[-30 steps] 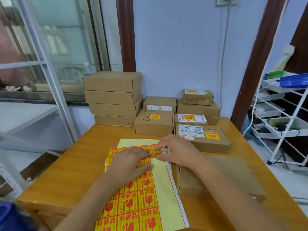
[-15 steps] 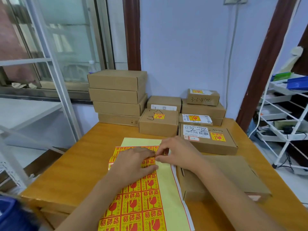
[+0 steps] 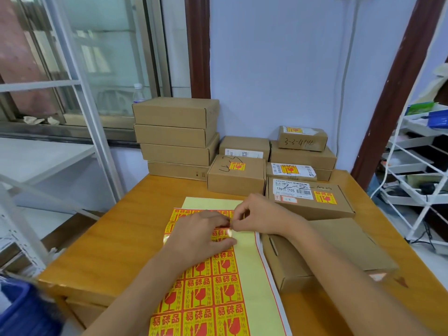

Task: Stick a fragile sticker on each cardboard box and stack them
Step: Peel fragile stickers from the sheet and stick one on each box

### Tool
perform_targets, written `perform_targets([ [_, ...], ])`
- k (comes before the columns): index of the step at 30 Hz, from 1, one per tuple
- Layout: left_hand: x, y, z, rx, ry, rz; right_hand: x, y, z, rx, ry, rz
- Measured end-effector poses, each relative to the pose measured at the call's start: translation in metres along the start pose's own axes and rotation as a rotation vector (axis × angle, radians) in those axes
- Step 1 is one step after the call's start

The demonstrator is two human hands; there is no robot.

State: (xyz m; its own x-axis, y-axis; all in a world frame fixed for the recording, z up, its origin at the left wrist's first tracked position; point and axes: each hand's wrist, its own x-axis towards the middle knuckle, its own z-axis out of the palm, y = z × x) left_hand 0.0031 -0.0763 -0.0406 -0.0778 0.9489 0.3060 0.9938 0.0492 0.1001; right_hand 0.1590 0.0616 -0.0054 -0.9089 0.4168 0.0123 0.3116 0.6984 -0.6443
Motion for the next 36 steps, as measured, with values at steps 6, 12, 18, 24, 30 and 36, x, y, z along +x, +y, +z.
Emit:
perform_targets([
  [6,0.001,0.0,0.002,0.019,0.004,-0.008,0.005,0.002,-0.004,0.082,-0.059,0.063],
  [12,0.002,0.0,0.003,0.01,0.004,-0.017,0.007,0.003,-0.006,0.145,-0.103,0.137],
  [18,0.002,-0.002,0.003,0.036,-0.006,-0.043,0.008,0.004,-0.008,0.163,-0.126,0.132],
  [24,0.003,-0.002,0.003,0.033,-0.033,-0.055,0.007,0.008,-0.008,0.158,-0.123,0.114],
  [30,0.002,-0.002,0.004,-0.004,-0.042,-0.071,0.006,0.009,-0.005,0.121,0.063,0.163],
  [36,0.001,-0.004,0.008,-0.032,-0.099,-0.073,0.002,0.011,-0.005,0.18,0.525,0.149],
])
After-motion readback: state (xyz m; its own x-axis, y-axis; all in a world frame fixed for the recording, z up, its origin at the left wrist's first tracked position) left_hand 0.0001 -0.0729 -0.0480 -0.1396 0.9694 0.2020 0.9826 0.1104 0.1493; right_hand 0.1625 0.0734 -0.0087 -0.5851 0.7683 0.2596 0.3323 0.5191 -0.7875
